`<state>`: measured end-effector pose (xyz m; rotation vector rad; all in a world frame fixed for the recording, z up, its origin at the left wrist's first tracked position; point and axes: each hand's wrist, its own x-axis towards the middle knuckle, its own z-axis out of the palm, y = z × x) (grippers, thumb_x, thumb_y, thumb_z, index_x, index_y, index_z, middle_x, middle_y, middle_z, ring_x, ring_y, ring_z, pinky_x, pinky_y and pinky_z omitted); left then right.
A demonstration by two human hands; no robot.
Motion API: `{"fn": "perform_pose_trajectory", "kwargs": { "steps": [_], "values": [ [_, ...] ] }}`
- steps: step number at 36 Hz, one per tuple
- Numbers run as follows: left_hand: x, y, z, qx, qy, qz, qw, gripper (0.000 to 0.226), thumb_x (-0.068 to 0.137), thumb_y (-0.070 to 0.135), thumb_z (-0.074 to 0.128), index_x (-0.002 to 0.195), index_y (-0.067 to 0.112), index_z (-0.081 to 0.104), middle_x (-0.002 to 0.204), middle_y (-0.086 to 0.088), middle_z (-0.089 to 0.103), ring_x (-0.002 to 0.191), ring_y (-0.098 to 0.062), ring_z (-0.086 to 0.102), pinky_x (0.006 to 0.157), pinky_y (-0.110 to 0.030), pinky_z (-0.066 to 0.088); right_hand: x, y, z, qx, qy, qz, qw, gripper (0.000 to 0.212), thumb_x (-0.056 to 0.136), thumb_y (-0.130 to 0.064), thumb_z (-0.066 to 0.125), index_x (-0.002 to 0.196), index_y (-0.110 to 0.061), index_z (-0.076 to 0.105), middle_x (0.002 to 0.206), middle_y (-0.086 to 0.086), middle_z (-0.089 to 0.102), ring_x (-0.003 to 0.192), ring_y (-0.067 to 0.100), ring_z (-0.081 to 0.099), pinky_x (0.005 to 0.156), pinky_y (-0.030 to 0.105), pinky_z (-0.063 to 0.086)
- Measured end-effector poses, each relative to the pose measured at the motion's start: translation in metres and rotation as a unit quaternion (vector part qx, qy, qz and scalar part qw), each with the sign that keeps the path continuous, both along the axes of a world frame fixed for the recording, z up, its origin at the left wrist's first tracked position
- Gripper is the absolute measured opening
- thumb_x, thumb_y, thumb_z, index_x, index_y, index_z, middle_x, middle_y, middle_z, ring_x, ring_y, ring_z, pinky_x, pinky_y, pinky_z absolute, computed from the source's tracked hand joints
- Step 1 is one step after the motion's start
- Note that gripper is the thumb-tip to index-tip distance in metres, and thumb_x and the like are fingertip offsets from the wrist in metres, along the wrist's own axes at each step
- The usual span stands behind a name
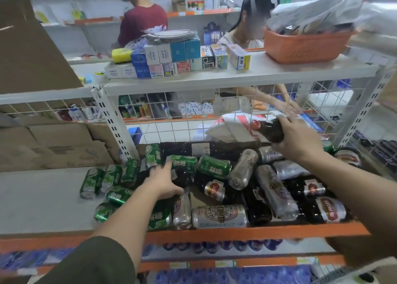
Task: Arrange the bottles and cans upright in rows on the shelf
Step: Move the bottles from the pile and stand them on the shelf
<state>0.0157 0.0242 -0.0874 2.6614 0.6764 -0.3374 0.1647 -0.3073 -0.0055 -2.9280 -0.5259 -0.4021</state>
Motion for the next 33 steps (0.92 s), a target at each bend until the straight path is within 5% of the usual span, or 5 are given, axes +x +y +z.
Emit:
{"fn": "perform_pose_trajectory", "kwargs": {
  "steps": [7,14,19,27,33],
  "values": [
    [0.005,-0.043,0.061,-0.192,-0.151,-0.091,0.965,0.105,0.073,0.047,0.086,0.156,0.035,0.023,0.144,0.002,0.050,0.135,-0.021,0.048,0.113,-0.044,0.042,-0.057,0.062,0.067,0.168,0.085,0.099,0.977,0.041,0.064,-0.046,0.076,0.096,-0.025,0.062,0.100,-0.001,0.067,0.088,0.023,0.061,0.081,0.040,0.055],
    [-0.047,-0.029,0.098,-0.341,-0.254,-0.079,0.901,0.064,0.078,0.008,0.086,0.130,0.027,0.053,0.108,0.011,0.067,0.091,0.007,0.065,0.074,-0.012,0.051,-0.127,0.147,0.080,0.266,0.206,0.208,0.919,0.036,0.061,-0.047,0.080,0.092,-0.030,0.072,0.083,-0.010,0.075,0.079,0.007,0.070,0.078,0.036,0.060],
    [-0.100,0.002,0.093,-0.404,-0.311,-0.022,0.860,0.035,0.083,-0.010,0.076,0.112,0.000,0.059,0.088,-0.009,0.064,0.077,-0.020,0.062,0.064,-0.026,0.049,-0.161,0.201,0.070,0.288,0.264,0.265,0.881,0.042,0.052,-0.047,0.078,0.089,-0.027,0.076,0.080,-0.008,0.077,0.077,0.008,0.072,0.076,0.040,0.062],
    [-0.167,0.050,0.073,-0.366,-0.359,0.135,0.848,0.047,0.078,-0.005,0.082,0.112,0.021,0.064,0.091,0.014,0.072,0.080,-0.001,0.069,0.060,-0.010,0.050,-0.178,0.246,0.049,0.325,0.450,0.355,0.752,0.089,0.068,-0.035,0.094,0.145,-0.021,0.050,0.138,-0.010,0.063,0.116,0.010,0.068,0.100,0.036,0.053],
    [-0.209,0.078,0.044,-0.334,-0.335,0.235,0.849,0.061,0.052,0.031,0.088,0.110,0.022,0.071,0.102,0.004,0.077,0.101,-0.018,0.073,0.083,-0.029,0.057,-0.164,0.258,0.002,0.079,0.330,0.306,0.890,0.082,0.080,-0.015,0.079,0.150,-0.023,0.037,0.146,0.002,0.053,0.123,0.024,0.059,0.096,0.037,0.055]
  ]
}}
